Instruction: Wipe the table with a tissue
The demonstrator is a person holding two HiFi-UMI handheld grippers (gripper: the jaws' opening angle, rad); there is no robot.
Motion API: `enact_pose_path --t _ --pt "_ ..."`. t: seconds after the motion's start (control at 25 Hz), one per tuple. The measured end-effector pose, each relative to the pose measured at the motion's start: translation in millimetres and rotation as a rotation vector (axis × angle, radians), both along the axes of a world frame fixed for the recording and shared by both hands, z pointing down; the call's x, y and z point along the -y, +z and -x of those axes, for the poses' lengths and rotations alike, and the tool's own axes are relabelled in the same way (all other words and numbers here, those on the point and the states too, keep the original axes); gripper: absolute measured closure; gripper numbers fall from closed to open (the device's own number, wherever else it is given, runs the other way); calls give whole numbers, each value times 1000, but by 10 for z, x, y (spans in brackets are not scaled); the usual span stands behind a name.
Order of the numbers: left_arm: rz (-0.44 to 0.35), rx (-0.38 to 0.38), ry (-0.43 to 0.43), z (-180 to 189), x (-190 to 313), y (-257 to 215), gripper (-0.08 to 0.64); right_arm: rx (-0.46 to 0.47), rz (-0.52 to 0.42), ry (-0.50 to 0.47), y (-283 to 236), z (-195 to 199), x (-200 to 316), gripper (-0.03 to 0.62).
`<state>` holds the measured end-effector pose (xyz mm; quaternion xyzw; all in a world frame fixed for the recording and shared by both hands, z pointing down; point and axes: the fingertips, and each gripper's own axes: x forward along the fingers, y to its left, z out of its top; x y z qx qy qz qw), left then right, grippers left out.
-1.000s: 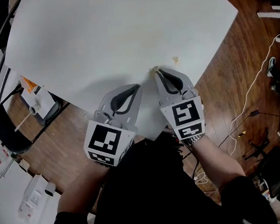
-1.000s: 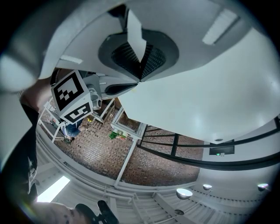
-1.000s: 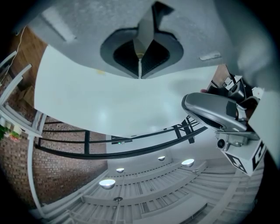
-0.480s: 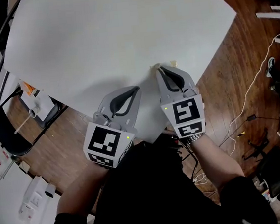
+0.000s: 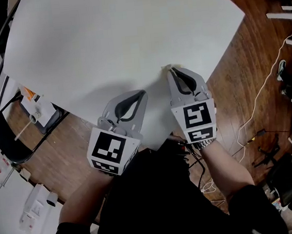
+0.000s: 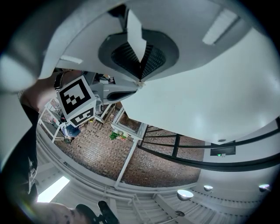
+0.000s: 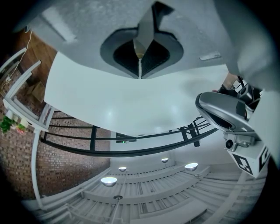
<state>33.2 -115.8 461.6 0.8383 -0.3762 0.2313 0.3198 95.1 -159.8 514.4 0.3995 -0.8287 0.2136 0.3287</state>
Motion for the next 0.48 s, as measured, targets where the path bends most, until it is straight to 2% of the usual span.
enact_pose_path --t 0.48 --pt "0 1 1 -97 12 -1 549 -22 -14 17 13 -200 92 584"
